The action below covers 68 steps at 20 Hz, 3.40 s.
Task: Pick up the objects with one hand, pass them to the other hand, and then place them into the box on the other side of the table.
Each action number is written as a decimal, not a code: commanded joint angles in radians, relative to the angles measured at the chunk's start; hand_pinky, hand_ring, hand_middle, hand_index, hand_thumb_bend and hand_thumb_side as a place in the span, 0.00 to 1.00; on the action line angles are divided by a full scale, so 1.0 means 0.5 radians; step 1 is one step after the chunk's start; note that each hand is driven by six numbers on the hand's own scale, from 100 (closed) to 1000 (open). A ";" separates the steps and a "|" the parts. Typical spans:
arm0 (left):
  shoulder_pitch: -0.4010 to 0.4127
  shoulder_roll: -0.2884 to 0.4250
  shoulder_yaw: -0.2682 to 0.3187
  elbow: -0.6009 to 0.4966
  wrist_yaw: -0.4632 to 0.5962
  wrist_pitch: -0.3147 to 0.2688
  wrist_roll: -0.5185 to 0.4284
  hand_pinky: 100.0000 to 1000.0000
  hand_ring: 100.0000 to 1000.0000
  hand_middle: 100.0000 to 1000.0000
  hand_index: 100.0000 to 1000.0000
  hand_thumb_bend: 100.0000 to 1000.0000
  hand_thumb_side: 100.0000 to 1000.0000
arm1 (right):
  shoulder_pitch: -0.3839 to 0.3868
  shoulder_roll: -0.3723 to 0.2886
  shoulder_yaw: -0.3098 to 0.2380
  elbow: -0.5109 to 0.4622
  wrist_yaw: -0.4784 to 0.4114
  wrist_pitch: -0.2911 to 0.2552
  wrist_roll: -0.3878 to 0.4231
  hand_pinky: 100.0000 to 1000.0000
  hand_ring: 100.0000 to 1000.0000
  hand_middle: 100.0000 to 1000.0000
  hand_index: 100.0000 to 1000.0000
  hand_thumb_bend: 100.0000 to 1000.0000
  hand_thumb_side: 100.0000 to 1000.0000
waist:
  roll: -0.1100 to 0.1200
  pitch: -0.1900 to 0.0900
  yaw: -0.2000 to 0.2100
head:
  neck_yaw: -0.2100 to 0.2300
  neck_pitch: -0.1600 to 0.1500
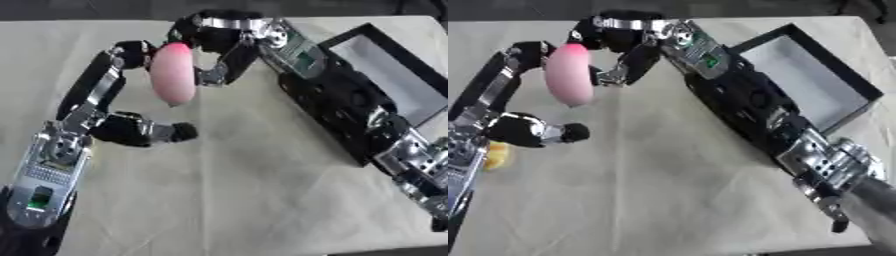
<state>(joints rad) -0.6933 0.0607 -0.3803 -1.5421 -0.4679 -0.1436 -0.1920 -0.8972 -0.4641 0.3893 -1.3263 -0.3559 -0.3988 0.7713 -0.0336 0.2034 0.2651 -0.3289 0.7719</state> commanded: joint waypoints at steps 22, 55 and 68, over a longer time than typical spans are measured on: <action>0.036 0.021 -0.002 0.057 -0.034 0.366 0.083 0.79 0.74 0.60 0.71 0.82 0.58 | -0.055 -0.081 -0.089 -0.108 -0.146 0.075 -0.051 0.93 0.69 0.45 0.58 0.00 0.12 | 0.042 -0.026 -0.049 | -0.005 -0.004; 0.104 0.096 -0.006 0.023 -0.029 0.417 0.063 0.79 0.74 0.61 0.72 0.77 0.57 | 0.362 -0.741 -0.321 -0.268 -0.330 -0.233 -0.339 0.89 0.66 0.42 0.55 0.00 0.11 | 0.025 -0.101 -0.156 | -0.073 -0.004; 0.116 0.113 0.015 -0.012 -0.020 0.443 0.107 0.79 0.74 0.60 0.71 0.75 0.57 | 0.799 -1.035 -0.574 -0.203 -0.183 -0.427 -0.599 0.88 0.65 0.42 0.55 0.00 0.11 | 0.035 -0.087 -0.166 | -0.211 -0.004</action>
<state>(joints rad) -0.6242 0.1047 -0.3832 -1.5257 -0.4806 0.0776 -0.1445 -0.4891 -0.9318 0.1301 -1.4302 -0.4614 -0.6018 0.4888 -0.0195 0.1914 0.1846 -0.4264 0.7725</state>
